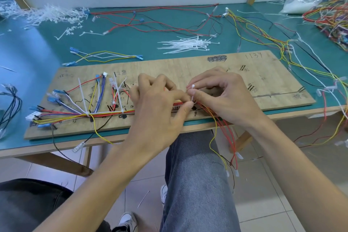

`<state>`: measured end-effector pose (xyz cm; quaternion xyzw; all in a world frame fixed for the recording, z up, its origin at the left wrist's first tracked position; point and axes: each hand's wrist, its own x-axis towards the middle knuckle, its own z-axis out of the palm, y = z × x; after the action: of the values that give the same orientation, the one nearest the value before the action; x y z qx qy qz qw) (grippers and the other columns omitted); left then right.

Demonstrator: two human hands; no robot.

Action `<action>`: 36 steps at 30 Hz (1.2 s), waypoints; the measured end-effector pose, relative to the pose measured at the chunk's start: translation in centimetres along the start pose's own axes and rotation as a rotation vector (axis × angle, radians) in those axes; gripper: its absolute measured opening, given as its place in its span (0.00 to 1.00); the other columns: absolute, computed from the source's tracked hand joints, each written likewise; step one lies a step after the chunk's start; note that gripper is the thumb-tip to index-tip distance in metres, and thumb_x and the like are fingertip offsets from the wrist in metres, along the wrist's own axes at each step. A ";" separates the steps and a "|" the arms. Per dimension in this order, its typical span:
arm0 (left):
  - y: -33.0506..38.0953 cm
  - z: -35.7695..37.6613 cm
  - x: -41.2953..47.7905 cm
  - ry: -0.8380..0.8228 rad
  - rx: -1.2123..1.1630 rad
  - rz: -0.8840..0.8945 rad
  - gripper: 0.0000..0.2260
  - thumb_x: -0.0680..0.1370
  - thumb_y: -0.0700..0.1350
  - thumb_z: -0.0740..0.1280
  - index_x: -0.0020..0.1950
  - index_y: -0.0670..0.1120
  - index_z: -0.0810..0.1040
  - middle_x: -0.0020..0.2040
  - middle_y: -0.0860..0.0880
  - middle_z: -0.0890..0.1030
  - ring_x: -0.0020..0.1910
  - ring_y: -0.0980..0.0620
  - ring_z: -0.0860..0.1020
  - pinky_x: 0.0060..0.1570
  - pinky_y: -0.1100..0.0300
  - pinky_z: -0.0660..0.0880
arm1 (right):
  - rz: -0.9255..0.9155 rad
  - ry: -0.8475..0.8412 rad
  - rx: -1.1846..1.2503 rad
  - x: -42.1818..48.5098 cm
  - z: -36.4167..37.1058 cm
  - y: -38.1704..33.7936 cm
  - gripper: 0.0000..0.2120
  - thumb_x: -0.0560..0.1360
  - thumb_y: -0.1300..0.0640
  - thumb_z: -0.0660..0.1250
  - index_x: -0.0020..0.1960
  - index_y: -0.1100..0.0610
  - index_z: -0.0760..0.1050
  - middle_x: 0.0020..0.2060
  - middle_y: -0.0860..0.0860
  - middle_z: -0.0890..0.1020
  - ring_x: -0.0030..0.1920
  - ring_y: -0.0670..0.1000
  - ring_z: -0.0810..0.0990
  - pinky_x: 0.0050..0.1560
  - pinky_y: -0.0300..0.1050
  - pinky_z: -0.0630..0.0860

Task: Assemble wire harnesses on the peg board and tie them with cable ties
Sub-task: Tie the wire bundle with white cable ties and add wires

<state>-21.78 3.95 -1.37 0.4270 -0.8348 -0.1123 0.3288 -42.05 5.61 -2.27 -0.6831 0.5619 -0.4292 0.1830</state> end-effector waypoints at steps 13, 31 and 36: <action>0.6 -0.3 1.8 -0.166 -0.039 -0.251 0.08 0.79 0.61 0.70 0.45 0.61 0.85 0.46 0.57 0.75 0.58 0.50 0.64 0.48 0.55 0.51 | -0.062 0.024 -0.019 -0.2 0.3 0.2 0.02 0.75 0.58 0.79 0.48 0.54 0.89 0.47 0.43 0.88 0.55 0.49 0.82 0.56 0.54 0.79; 0.5 -0.4 2.1 -0.208 -0.122 -0.302 0.10 0.79 0.61 0.70 0.40 0.61 0.82 0.44 0.56 0.75 0.57 0.50 0.64 0.54 0.51 0.60 | -0.140 0.052 -0.114 -0.4 0.8 -0.2 0.03 0.76 0.60 0.78 0.49 0.55 0.89 0.46 0.45 0.88 0.52 0.52 0.81 0.54 0.53 0.78; 0.7 -0.6 2.2 -0.214 -0.158 -0.313 0.09 0.79 0.60 0.69 0.41 0.61 0.82 0.43 0.56 0.74 0.56 0.50 0.64 0.50 0.53 0.57 | -0.151 0.062 -0.127 -0.4 0.8 -0.2 0.04 0.76 0.61 0.77 0.48 0.54 0.89 0.46 0.43 0.88 0.51 0.53 0.81 0.52 0.54 0.78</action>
<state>-22.75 2.70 0.44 0.5101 -0.7770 -0.2717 0.2493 -41.29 5.89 -2.76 -0.7201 0.5402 -0.4262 0.0890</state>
